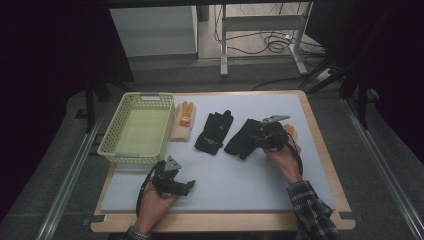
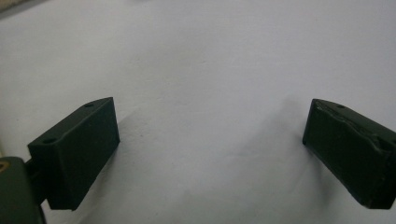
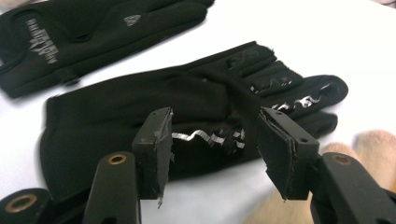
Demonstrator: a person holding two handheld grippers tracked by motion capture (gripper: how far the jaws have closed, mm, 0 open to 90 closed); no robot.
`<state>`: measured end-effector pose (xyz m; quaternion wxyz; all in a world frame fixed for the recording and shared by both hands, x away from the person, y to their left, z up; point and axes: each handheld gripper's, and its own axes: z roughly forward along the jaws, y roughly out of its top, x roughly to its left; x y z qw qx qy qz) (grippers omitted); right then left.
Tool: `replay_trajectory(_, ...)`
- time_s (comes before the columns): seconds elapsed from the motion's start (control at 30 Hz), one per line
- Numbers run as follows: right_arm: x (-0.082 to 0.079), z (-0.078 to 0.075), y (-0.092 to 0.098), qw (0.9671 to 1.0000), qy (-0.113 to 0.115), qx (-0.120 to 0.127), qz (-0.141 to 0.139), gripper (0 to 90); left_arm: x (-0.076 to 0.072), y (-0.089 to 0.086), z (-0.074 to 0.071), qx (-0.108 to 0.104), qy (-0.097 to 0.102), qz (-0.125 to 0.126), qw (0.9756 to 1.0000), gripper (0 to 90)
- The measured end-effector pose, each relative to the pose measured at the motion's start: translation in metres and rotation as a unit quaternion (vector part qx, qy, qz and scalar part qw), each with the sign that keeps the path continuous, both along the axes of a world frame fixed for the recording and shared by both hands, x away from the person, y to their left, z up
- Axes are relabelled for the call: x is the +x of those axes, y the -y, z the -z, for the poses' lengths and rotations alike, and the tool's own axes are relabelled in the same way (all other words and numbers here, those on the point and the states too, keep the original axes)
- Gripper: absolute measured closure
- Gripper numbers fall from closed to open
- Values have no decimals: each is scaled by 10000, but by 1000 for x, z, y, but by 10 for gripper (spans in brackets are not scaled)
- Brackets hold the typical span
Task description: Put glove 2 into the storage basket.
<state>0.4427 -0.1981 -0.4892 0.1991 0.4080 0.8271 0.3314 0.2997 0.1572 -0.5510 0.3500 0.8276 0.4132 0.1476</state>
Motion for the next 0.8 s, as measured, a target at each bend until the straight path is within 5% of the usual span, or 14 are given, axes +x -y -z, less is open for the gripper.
replay_trajectory(0.17,24,11,-5,9997,-125,-58,213,241,0,0,0,0,-2,5,10000,39)
replay_trajectory(0.37,40,26,-18,9987,-214,-412,224,214,0,0,0,1,-2,5,10000,39)
replay_trajectory(0.57,42,24,-25,9984,-367,-395,161,485,0,0,0,1,-2,4,10000,39)
replay_trajectory(0.6,39,23,-26,9987,-391,-319,76,640,0,0,0,1,-1,4,10000,39)
replay_trajectory(0.63,39,23,-26,9987,-391,-319,76,640,0,0,0,1,-1,4,10000,39)
replay_trajectory(0.67,37,22,-28,9988,-326,-368,83,760,0,0,0,1,-1,5,10000,39)
replay_trajectory(0.8,36,21,-27,9989,-263,-395,64,822,0,0,0,1,-2,5,10000,39)
